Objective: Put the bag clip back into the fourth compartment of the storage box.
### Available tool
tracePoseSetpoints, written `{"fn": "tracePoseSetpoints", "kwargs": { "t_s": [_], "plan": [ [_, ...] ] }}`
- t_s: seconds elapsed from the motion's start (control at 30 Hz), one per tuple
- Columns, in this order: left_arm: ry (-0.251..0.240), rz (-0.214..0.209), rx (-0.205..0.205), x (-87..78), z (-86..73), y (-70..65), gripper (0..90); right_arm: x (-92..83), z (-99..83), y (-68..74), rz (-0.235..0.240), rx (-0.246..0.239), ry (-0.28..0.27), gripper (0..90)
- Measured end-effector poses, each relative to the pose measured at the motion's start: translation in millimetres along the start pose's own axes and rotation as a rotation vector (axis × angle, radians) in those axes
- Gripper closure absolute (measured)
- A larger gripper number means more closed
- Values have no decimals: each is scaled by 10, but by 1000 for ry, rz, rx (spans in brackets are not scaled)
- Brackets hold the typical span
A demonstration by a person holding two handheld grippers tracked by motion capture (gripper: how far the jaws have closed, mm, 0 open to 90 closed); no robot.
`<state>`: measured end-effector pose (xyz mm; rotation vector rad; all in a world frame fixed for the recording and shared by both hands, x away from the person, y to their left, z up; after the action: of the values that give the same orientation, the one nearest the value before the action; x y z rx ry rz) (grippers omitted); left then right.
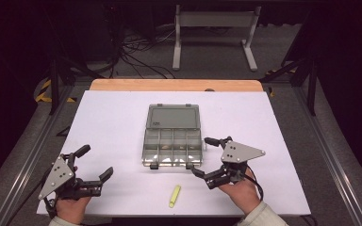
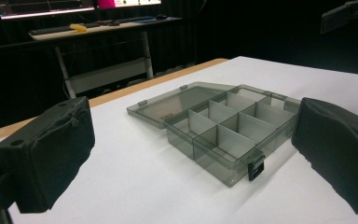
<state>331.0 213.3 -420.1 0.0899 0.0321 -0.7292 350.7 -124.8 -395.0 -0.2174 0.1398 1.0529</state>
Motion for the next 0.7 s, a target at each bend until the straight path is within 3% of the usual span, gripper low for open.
{"fn": "tracePoseSetpoints", "kwargs": {
  "t_s": [0.2,0.3,0.47,0.5,0.63,0.7],
  "plan": [
    [2,-1,4,-8,5,1,1,46,10,43,25,3,14,63],
    [0,-2,3,-9,8,2,1,70,11,67,46,4,28,115],
    [-9,-2,1,2,16,4,1,56,34,146,115,-40,81,499],
    [-7,-4,3,6,17,4,1,55,38,167,136,-40,98,632],
    [-3,-9,6,25,14,-5,1,63,49,232,183,-59,160,869],
    [-3,-10,5,24,16,-3,1,77,41,256,200,-66,195,900]
  ]
}}
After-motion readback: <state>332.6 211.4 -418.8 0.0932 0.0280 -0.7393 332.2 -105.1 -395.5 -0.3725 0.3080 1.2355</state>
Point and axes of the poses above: each handheld gripper's, and its own axes: x roughly forward along the jaws, z roughly out of its top, y roughly to its left, the point moved 7 cm from there along x, roughly forward along the jaws, and after that the axes turned 5 degrees about -y, right-handed, at the moved point
